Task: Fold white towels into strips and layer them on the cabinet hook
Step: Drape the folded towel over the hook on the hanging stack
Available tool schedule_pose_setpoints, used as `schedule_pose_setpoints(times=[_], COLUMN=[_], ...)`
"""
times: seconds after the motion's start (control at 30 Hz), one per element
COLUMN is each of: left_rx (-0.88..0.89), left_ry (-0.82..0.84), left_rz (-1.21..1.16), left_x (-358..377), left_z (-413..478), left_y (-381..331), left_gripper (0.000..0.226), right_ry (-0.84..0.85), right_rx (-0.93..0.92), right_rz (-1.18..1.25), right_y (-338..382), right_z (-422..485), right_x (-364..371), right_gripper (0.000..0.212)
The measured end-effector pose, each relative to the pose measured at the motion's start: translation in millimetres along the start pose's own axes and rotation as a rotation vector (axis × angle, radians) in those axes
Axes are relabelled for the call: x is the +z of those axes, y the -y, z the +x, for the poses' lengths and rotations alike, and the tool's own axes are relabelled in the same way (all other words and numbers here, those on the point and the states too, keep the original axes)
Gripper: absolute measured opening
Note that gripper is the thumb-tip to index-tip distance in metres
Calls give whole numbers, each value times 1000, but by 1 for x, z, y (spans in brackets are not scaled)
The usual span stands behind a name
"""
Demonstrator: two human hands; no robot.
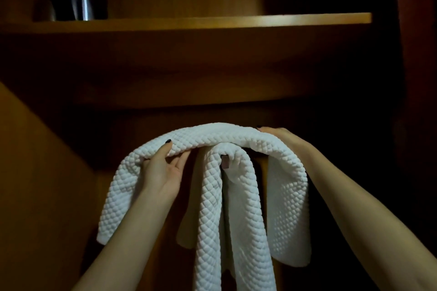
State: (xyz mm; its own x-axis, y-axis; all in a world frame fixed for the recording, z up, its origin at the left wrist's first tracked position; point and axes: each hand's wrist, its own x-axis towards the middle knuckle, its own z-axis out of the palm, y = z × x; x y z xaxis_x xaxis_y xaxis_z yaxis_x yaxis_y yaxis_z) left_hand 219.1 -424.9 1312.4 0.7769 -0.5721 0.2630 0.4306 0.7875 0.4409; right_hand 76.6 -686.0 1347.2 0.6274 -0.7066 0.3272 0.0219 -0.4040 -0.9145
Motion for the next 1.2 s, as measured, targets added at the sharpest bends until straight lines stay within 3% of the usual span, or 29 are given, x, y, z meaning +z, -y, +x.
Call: schedule_pose_setpoints(times=[0.1, 0.23, 0.37, 0.43, 0.5, 0.57, 0.63, 0.7, 0.77, 0.93, 1.2], left_rx=[40, -53, -96, 75, 452, 742, 777, 631, 622, 835, 930], left_ry=[-13, 16, 112, 95, 60, 102, 223, 367, 463, 431, 376], left_rz=[-17, 23, 335, 645, 962, 1167, 1349, 1389, 1362, 1327, 1281], left_x=[-7, -28, -49, -63, -72, -69, -58, -46, -39, -38, -43], left_z=[-14, -37, -54, -62, -61, -49, -29, -12, -3, 4, -13], left_y=[8, 25, 19, 15, 10, 4, 2, 6, 11, 15, 23], left_gripper=[55, 37, 26, 17, 11, 21, 38, 49, 45, 34, 34], right_ry=[27, 64, -8, -26, -36, -24, 6, -13, -87, -224, -215], right_rx=[36, -96, -256, -346, -454, -546, -581, -593, -661, -811, -803], right_rz=[-126, -124, -93, -85, -51, -63, -175, -237, -256, -339, -202], right_y=[-12, -38, -37, -25, -9, 4, 13, 15, 12, 16, 12], right_z=[-7, -29, -50, -62, -75, -85, -89, -93, -95, -93, -101], right_x=[11, 29, 39, 40, 41, 43, 50, 56, 60, 64, 69], right_gripper=[22, 32, 21, 21, 19, 23, 34, 37, 32, 24, 19])
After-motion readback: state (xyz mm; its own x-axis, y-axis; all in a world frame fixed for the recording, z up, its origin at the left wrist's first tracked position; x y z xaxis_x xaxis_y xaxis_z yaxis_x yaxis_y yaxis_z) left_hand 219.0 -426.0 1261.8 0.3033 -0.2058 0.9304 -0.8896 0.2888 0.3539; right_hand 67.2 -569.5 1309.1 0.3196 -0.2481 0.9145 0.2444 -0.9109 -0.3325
